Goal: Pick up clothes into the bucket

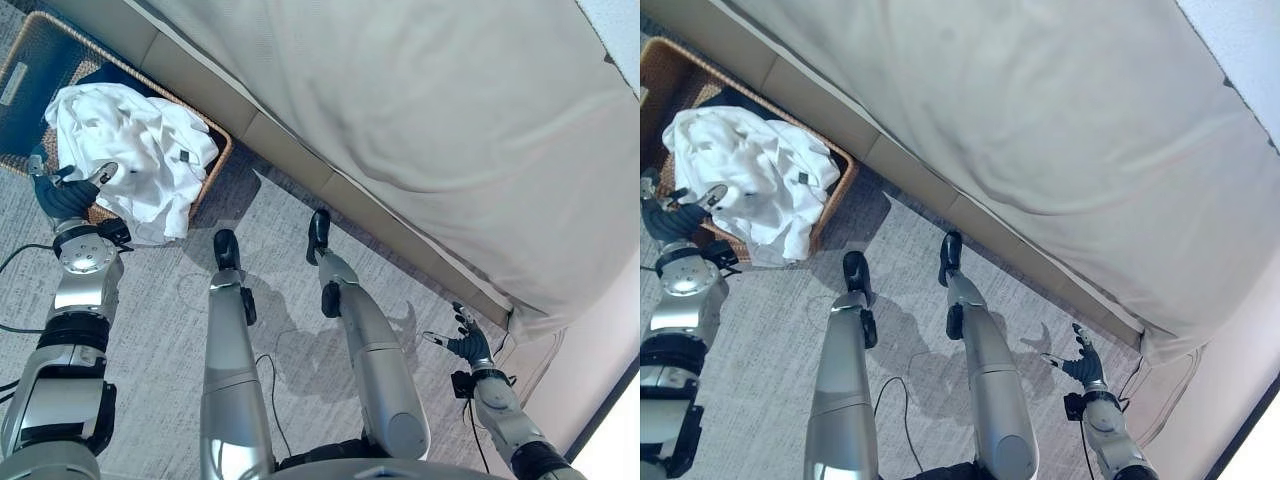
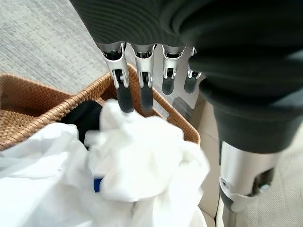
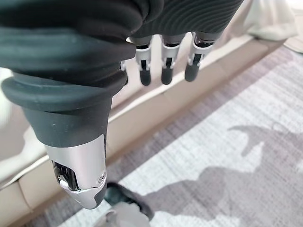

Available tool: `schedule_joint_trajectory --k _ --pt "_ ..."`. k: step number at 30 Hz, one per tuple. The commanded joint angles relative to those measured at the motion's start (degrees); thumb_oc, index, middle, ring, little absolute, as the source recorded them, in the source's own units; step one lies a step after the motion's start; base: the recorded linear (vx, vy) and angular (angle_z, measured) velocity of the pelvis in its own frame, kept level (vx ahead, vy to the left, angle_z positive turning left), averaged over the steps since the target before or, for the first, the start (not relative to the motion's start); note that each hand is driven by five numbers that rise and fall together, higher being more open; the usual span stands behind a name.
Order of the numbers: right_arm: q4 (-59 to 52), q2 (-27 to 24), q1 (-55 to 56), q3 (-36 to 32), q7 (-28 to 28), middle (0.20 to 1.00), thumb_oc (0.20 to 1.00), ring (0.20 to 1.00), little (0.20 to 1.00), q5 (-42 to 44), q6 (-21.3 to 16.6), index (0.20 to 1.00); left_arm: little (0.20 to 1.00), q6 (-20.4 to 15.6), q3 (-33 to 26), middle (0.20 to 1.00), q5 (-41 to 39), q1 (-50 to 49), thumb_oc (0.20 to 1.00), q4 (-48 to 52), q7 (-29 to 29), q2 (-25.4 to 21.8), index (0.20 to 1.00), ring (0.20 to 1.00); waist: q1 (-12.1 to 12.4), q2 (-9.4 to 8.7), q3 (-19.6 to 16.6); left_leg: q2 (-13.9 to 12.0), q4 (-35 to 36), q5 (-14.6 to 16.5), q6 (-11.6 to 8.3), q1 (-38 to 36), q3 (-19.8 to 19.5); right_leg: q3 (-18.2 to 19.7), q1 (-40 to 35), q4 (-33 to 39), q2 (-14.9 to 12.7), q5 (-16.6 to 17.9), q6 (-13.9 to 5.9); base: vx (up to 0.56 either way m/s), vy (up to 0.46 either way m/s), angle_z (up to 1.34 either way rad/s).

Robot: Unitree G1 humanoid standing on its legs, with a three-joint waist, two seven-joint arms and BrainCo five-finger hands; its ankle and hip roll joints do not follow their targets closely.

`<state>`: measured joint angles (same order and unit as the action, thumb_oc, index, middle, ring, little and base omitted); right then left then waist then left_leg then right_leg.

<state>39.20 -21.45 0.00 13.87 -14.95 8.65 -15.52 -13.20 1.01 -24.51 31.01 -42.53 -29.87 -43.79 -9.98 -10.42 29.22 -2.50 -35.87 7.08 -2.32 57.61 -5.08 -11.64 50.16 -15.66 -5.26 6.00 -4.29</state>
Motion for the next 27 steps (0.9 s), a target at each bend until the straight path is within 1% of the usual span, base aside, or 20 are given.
schedule_joint_trajectory --k 1,4,7,8,9,11,13,14,15,16,17,18,20,21,22,23,24,25,26,27 --pt "-1.88 -1.84 0.63 0.73 -1.13 1.000 1.000 1.000 1.000 1.55 -1.40 1.000 1.000 -2.03 -2.57 1.000 -0.59 0.26 1.000 -0.43 -1.55 -4.07 1.000 1.000 3.00 -4.27 0.58 1.24 2.21 0.26 -0.58 -3.50 -2.51 0.94 -3.73 -0.69 -3.55 -2.36 -4.35 0.00 0.000 0.00" --pt "-1.88 -1.79 0.68 0.81 -1.19 1.000 1.000 1.000 1.000 1.44 -1.25 1.000 1.000 -1.89 -3.13 1.000 -0.57 -0.88 1.000 -0.75 -1.59 -2.96 1.000 1.000 3.13 -4.09 0.58 1.22 2.79 0.04 -0.55 -4.54 -2.16 0.95 -4.37 -0.68 -3.75 -2.36 -4.28 0.00 0.000 0.00" --pt "-1.51 -1.54 0.80 0.60 -1.35 1.000 1.000 1.000 1.000 1.27 -0.78 1.000 1.000 -1.95 -4.35 1.000 -1.03 -3.53 1.000 0.05 -1.65 0.06 1.000 1.000 3.52 -3.73 0.58 1.34 3.77 -0.37 -0.49 -6.16 -1.89 1.00 -5.62 -0.41 -3.88 -2.31 -4.21 0.00 0.000 0.00" --pt "-1.52 -1.60 0.83 0.64 -1.36 1.000 1.000 1.000 1.000 1.27 -0.77 1.000 1.000 -1.92 -4.44 1.000 -0.99 -3.68 1.000 0.17 -1.68 0.13 1.000 1.000 3.48 -3.72 0.58 1.35 3.85 -0.40 -0.49 -6.27 -1.88 1.00 -5.71 -0.37 -3.89 -2.30 -4.21 0.00 0.000 0.00" --pt "-1.45 -1.55 0.92 0.57 -1.32 1.000 1.000 1.000 1.000 1.17 -0.66 1.000 1.000 -1.95 -4.81 1.000 -0.91 -4.80 1.000 0.68 -1.71 1.16 1.000 1.000 3.64 -3.51 0.58 1.37 4.17 -0.50 -0.48 -6.86 -1.85 0.97 -6.15 -0.26 -3.97 -2.29 -4.21 0.00 0.000 0.00" --pt "-0.85 -1.23 0.65 -0.18 -1.71 1.000 1.000 1.000 1.000 0.78 -0.06 1.000 1.000 -1.35 -5.26 1.000 0.97 -9.28 1.000 -0.05 -1.20 6.80 1.000 1.000 4.77 -2.26 0.58 1.56 6.40 -1.21 -0.53 -10.84 -1.19 1.22 -9.22 -0.31 -4.29 -2.78 -3.99 -0.03 -0.030 0.03" --pt "-0.59 -1.25 0.65 -0.40 -1.86 1.000 1.000 1.000 1.000 0.60 0.09 1.000 1.000 -1.43 -5.04 1.000 1.63 -10.57 1.000 -0.17 -0.68 8.38 1.000 1.000 5.05 -1.78 0.58 1.60 7.22 -1.52 -0.57 -12.28 -1.05 1.33 -10.20 -0.42 -4.42 -2.97 -3.92 -0.01 -0.017 0.03" --pt "-0.60 -1.30 0.72 -0.39 -1.86 1.000 1.000 1.000 1.000 0.60 0.09 1.000 1.000 -1.43 -5.05 1.000 1.66 -10.65 1.000 -0.13 -0.69 8.45 1.000 1.000 5.04 -1.76 0.58 1.61 7.32 -1.54 -0.57 -12.41 -1.03 1.34 -10.29 -0.39 -4.43 -2.97 -3.92 0.00 0.000 0.00" --pt "-0.07 -1.30 0.60 -0.76 -1.96 1.000 1.000 1.000 1.000 0.39 0.24 1.000 1.000 -1.52 -4.78 1.000 2.01 -11.61 1.000 0.22 -0.43 9.90 1.000 1.000 5.31 -1.21 0.58 1.76 7.75 -1.71 -0.54 -13.49 -0.84 1.31 -11.26 -0.47 -4.61 -3.11 -3.86 -0.08 -0.007 -0.02" --pt "0.84 -1.15 -0.34 -1.99 -2.38 1.000 1.000 1.000 1.000 -0.01 0.52 1.000 1.000 -2.14 -3.68 1.000 2.90 -13.35 1.000 0.21 1.26 12.40 1.000 1.000 5.76 -0.06 0.58 2.59 10.24 -4.44 -0.30 -15.49 -0.34 1.11 -12.70 0.13 -5.47 -1.92 -3.27 0.00 0.000 0.00" --pt "0.92 -1.22 -0.02 -1.79 -2.37 1.000 1.000 1.000 1.000 -0.02 0.53 1.000 1.000 -2.12 -3.64 1.000 2.90 -13.73 1.000 0.13 1.27 12.49 1.000 1.000 6.02 0.18 0.58 2.13 9.97 -2.48 -0.53 -16.91 -0.65 1.40 -13.89 -0.37 -4.97 -3.53 -3.70 -0.07 -0.009 0.07" --pt "2.13 -1.20 -1.00 -2.95 -2.55 1.000 1.000 1.000 1.000 -0.31 0.67 1.000 1.000 -2.87 -2.24 1.000 3.14 -15.32 1.000 0.54 3.69 14.90 1.000 1.000 6.47 1.63 0.58 2.91 12.89 -5.24 -0.33 -19.38 -0.09 0.92 -15.65 0.29 -5.80 -2.39 -3.12 0.01 -0.015 0.11" --pt "3.07 -1.21 -1.49 -3.67 -2.13 1.000 1.000 1.000 1.000 -0.45 0.89 1.000 1.000 -3.47 -1.11 1.000 2.02 -17.54 1.000 0.90 7.04 17.21 1.000 1.000 6.96 2.98 0.58 3.18 15.44 -5.95 -0.40 -23.68 0.10 0.92 -19.13 0.59 -5.85 -2.97 -3.00 -0.02 -0.015 0.12" --pt "3.07 -1.21 -1.49 -3.67 -2.13 1.000 1.000 1.000 1.000 -0.45 0.89 1.000 1.000 -3.47 -1.11 1.000 2.02 -17.54 1.000 0.90 7.04 17.21 1.000 1.000 6.96 2.98 0.58 3.18 15.44 -5.95 -0.40 -23.68 0.10 0.92 -19.13 0.59 -5.85 -2.97 -3.00 0.04 -0.019 0.09" --pt "4.77 -1.36 -2.07 -4.55 -1.54 1.000 1.000 1.000 1.000 -0.94 1.37 1.000 1.000 -3.52 0.24 1.000 2.10 -19.39 1.000 0.14 10.49 18.85 1.000 1.000 7.18 4.41 0.58 3.34 17.82 -6.56 -0.51 -28.64 0.51 0.97 -23.36 1.23 -5.80 -3.45 -2.89 0.03 -0.010 0.04" --pt "4.77 -1.37 -2.04 -4.54 -1.54 1.000 1.000 1.000 1.000 -0.93 1.37 1.000 1.000 -3.53 0.25 1.000 2.10 -19.41 1.000 0.13 10.50 18.85 1.000 1.000 7.19 4.41 0.58 3.34 17.90 -6.58 -0.52 -28.73 0.51 0.96 -23.44 1.29 -5.80 -3.43 -2.89 0.07 -0.064 0.01" --pt "6.01 -1.51 -2.25 -5.12 -0.79 1.000 1.000 1.000 1.000 -1.61 1.71 1.000 1.000 -3.50 1.10 1.000 0.47 -21.53 1.000 0.51 13.93 20.74 1.000 1.000 7.31 5.61 0.57 3.35 20.19 -7.00 -0.68 -33.58 0.66 0.86 -27.89 2.36 -5.51 -3.73 -2.83 0.04 -0.056 0.00" --pt "6.02 -1.52 -2.21 -5.11 -0.79 1.000 1.000 1.000 1.000 -1.61 1.70 1.000 1.000 -3.51 1.10 1.000 0.47 -21.57 1.000 0.51 13.93 20.75 1.000 1.000 7.31 5.61 0.57 3.34 20.29 -7.03 -0.68 -33.69 0.66 0.84 -27.99 2.44 -5.50 -3.71 -2.83 0.07 -0.068 0.02" --pt "7.46 -1.54 -2.54 -5.25 -0.31 1.000 1.000 1.000 1.000 -1.79 2.05 1.000 1.000 -3.21 1.66 1.000 0.32 -22.53 1.000 -0.62 15.93 21.36 1.000 1.000 7.29 6.28 -0.20 3.25 21.47 -7.21 -0.75 -35.83 0.80 0.95 -29.94 3.12 -5.22 -3.88 -2.83 0.13 -0.035 0.09" --pt "8.20 -1.84 -1.87 -5.67 1.01 1.000 1.000 1.000 1.000 -2.37 2.51 1.000 1.000 -2.59 1.80 1.000 0.66 -24.58 1.000 -2.50 18.76 22.18 1.000 1.000 7.18 7.19 -2.62 3.04 23.10 -7.36 -0.84 -38.74 1.22 1.03 -32.42 4.22 -4.78 -4.17 -2.78 0.12 -0.033 0.06"
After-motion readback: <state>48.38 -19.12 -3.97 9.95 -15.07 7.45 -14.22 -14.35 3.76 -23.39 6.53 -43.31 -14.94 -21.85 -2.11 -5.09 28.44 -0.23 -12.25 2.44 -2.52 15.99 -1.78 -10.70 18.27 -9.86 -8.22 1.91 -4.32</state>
